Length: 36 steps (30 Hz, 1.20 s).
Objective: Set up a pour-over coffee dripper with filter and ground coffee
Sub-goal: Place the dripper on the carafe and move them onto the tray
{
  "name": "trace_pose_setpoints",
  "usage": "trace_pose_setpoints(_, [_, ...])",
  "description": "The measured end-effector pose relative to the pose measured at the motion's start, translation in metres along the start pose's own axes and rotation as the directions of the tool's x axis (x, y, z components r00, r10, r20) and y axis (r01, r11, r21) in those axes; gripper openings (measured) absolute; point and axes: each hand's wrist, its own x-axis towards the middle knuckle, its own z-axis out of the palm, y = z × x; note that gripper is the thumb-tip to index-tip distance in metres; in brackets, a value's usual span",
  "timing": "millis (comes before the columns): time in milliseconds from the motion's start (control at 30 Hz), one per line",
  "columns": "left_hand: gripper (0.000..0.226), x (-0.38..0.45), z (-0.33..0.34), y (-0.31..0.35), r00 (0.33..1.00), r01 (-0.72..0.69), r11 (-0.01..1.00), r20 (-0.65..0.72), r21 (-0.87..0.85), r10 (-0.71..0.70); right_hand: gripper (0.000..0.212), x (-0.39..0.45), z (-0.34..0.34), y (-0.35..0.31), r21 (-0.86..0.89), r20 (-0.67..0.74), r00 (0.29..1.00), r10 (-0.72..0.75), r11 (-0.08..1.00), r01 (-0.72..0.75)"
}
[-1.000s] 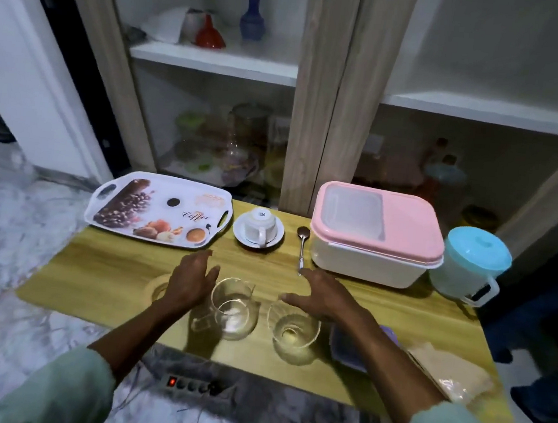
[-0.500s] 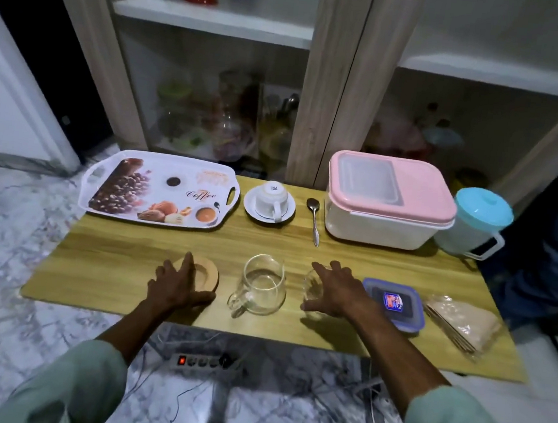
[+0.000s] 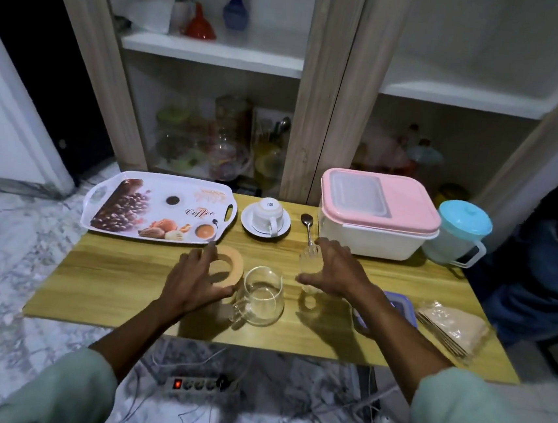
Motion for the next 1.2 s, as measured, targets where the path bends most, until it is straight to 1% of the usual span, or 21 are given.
trace_pose_setpoints(100, [0.114, 0.007, -0.01, 0.029, 0.993, -0.108, 0.994, -0.039, 0.0, 0.108, 0.087, 0.005, -0.026, -0.019, 0.089, -0.091, 0.994, -0.059, 0.994, 0.067])
trace_pose_setpoints(200, [0.115, 0.009, -0.01, 0.051, 0.988, -0.151, 0.989, -0.03, 0.007, 0.151, 0.081, 0.006, -0.042, -0.037, 0.16, -0.17, 0.979, -0.116, 0.977, 0.143])
trace_pose_setpoints(267, [0.116, 0.008, -0.004, 0.061, 0.987, -0.16, 0.987, -0.025, 0.016, 0.161, 0.081, 0.006, -0.046, -0.047, 0.203, -0.192, 0.971, -0.141, 0.962, 0.18])
trace_pose_setpoints(433, [0.112, 0.006, 0.016, 0.071, 0.983, -0.181, 0.983, 0.019, 0.016, 0.181, 0.09, 0.005, -0.029, -0.061, 0.218, -0.107, 0.982, -0.153, 0.96, 0.174])
trace_pose_setpoints(500, [0.111, 0.005, 0.024, 0.071, 0.984, -0.179, 0.984, 0.026, 0.02, 0.179, 0.09, 0.005, -0.018, -0.062, 0.219, -0.071, 0.985, -0.159, 0.96, 0.171])
trace_pose_setpoints(633, [0.124, 0.001, 0.036, 0.064, 0.991, -0.128, 0.986, 0.023, -0.105, 0.131, 0.092, 0.006, 0.004, -0.063, 0.239, -0.004, 0.984, -0.18, 0.955, 0.176])
trace_pose_setpoints(833, [0.138, -0.003, 0.046, 0.054, 0.997, -0.054, 0.962, 0.039, -0.267, 0.067, 0.113, 0.014, 0.022, -0.063, 0.283, 0.093, 0.979, -0.183, 0.947, 0.15])
trace_pose_setpoints(900, [0.142, -0.006, 0.046, 0.048, 0.994, -0.036, 0.946, 0.086, -0.323, 0.067, 0.116, 0.016, 0.027, -0.064, 0.229, 0.131, 0.971, -0.201, 0.959, 0.167])
trace_pose_setpoints(967, [0.141, -0.01, 0.044, 0.04, 0.988, -0.003, 0.927, 0.145, -0.374, 0.062, 0.116, 0.016, 0.034, -0.066, 0.168, 0.141, 0.965, -0.219, 0.966, 0.195])
trace_pose_setpoints(1033, [0.133, -0.012, 0.044, 0.033, 0.979, 0.042, 0.933, 0.201, -0.358, 0.033, 0.115, 0.018, 0.038, -0.066, 0.153, 0.137, 0.964, -0.227, 0.966, 0.206])
trace_pose_setpoints(1067, [0.122, -0.013, 0.045, 0.03, 0.975, 0.056, 0.949, 0.222, -0.309, 0.015, 0.114, 0.019, 0.039, -0.065, 0.169, 0.137, 0.965, -0.224, 0.965, 0.2])
trace_pose_setpoints(1100, [0.104, -0.014, 0.046, 0.028, 0.974, 0.06, 0.968, 0.226, -0.245, -0.003, 0.111, 0.02, 0.04, -0.063, 0.213, 0.133, 0.969, -0.207, 0.961, 0.176])
trace_pose_setpoints(1133, [0.081, -0.015, 0.047, 0.026, 0.976, 0.055, 0.981, 0.215, -0.188, -0.014, 0.107, 0.021, 0.04, -0.06, 0.288, 0.12, 0.978, -0.169, 0.949, 0.129])
trace_pose_setpoints(1167, [0.06, -0.016, 0.046, 0.027, 0.978, 0.052, 0.986, 0.206, -0.157, -0.019, 0.101, 0.022, 0.039, -0.058, 0.378, 0.098, 0.989, -0.111, 0.923, 0.066])
trace_pose_setpoints(1200, [0.046, -0.017, 0.045, 0.028, 0.978, 0.056, 0.986, 0.207, -0.156, -0.023, 0.094, 0.024, 0.038, -0.055, 0.461, 0.082, 0.996, -0.042, 0.887, 0.0])
